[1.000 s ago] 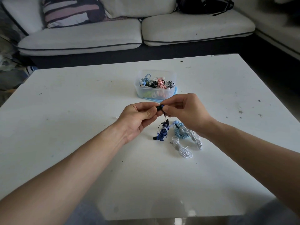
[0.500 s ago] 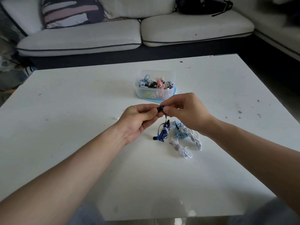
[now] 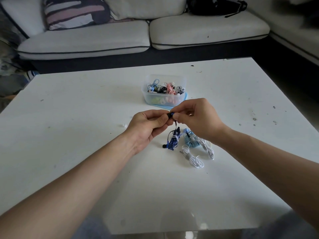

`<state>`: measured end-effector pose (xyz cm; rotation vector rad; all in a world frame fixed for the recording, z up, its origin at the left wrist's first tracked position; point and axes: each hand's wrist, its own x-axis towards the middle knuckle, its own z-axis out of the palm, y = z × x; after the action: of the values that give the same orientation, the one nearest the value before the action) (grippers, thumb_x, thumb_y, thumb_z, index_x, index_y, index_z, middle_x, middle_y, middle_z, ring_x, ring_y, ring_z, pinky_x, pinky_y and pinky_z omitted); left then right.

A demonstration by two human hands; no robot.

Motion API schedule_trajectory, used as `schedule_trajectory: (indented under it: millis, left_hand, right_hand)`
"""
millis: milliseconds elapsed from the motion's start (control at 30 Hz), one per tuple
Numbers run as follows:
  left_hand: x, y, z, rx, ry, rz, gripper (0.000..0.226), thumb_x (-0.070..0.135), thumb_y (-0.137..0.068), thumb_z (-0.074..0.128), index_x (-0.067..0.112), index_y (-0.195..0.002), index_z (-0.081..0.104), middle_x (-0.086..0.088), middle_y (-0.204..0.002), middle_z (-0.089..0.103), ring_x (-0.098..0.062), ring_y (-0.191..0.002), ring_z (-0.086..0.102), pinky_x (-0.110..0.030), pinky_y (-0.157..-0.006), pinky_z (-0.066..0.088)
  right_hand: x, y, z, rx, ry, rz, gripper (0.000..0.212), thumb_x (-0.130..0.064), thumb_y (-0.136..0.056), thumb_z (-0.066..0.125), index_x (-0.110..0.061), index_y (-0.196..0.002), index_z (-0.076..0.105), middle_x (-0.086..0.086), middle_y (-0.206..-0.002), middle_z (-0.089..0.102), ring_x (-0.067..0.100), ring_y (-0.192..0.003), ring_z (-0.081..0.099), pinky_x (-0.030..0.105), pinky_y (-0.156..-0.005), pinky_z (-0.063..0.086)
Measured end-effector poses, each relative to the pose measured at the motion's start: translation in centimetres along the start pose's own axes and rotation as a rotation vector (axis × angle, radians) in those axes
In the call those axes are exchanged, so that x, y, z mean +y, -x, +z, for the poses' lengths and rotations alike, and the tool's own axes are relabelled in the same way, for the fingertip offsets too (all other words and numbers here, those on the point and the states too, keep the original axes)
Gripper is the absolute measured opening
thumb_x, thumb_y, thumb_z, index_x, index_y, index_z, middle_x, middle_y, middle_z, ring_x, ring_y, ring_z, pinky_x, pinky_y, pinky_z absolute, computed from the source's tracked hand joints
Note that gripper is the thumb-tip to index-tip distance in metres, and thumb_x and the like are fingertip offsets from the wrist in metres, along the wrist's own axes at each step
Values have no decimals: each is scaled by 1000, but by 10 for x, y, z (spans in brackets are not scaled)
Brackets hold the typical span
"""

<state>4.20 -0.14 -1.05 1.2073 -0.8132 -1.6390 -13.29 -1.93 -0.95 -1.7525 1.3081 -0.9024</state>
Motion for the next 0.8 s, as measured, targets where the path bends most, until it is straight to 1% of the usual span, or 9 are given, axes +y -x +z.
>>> schedule_trajectory:
  millis: [67,133,200,267,367,500,567,700,800]
  left_hand:
    - [0,0,-1,-6,11,-12,12,-2,-87,62,4,-94,70,-7,-78,75,-11,-70,72,-16,-65,56]
    - [1,-1,-2,-11,19,-22,12,-2,-86,62,4,-94,70,-8,-79,75,-11,-71,72,-16,-65,56]
    - [0,0,-1,-15,25,-34,12,-2,-86,62,4,-94,70,-7,-78,75,-10,-71,72,-16,-63,56]
    - [0,0,-1,-18,33,-43,12,-2,-87,61,4,-94,70,-6,-77,75,-10,-70,72,-15,-62,56]
    - [-2,0,1,-17,47,-55,10,0,-86,63,6,-90,69,-6,-77,75,-10,-69,72,-16,-61,56]
    - [-1,-1,1,-11,14,-20,8,0,-85,63,5,-90,68,-7,-76,74,-11,-68,72,-16,-62,56]
    - [0,-1,1,-6,-43,31,8,-1,-87,63,6,-89,67,-6,-74,74,-10,-67,71,-16,-62,55]
    - [0,-1,1,15,-145,119,8,0,-85,66,8,-86,68,-6,-72,73,-12,-67,70,-18,-65,55]
    - [-2,-1,0,24,-203,173,9,0,-84,68,9,-85,68,-8,-72,73,-15,-68,71,-21,-68,56]
  right_hand:
    - [-1,-1,-1,2,52,-20,13,-9,-86,74,-22,-89,77,-13,-69,71,0,-64,63,15,-66,51]
    - [-2,-1,-2,-6,97,-36,12,-10,-86,74,-22,-89,77,-15,-69,69,-6,-62,60,7,-61,43]
    - [-3,-1,-3,-23,128,-48,11,-10,-86,74,-21,-90,78,-15,-68,67,-8,-61,58,5,-60,39]
    - [-4,-2,-5,-38,150,-55,13,-11,-86,74,-23,-88,77,-14,-70,69,-6,-64,60,5,-61,40]
    - [-5,-3,-9,-59,159,-54,15,-11,-86,75,-26,-86,76,-13,-73,71,-2,-68,64,9,-65,45]
    - [-2,-4,-11,-69,81,-15,14,-10,-85,75,-23,-85,77,-6,-71,73,7,-69,67,27,-74,55]
    - [-1,-2,-8,-58,8,22,12,-9,-86,74,-19,-88,78,-1,-72,74,11,-68,67,34,-75,57]
    - [-3,3,-3,-58,-156,89,11,-2,-89,69,-9,-91,78,11,-76,75,12,-65,63,31,-72,58]
    - [-4,5,-2,-52,-242,157,11,-2,-89,70,-10,-87,78,16,-80,75,16,-67,64,28,-71,58]
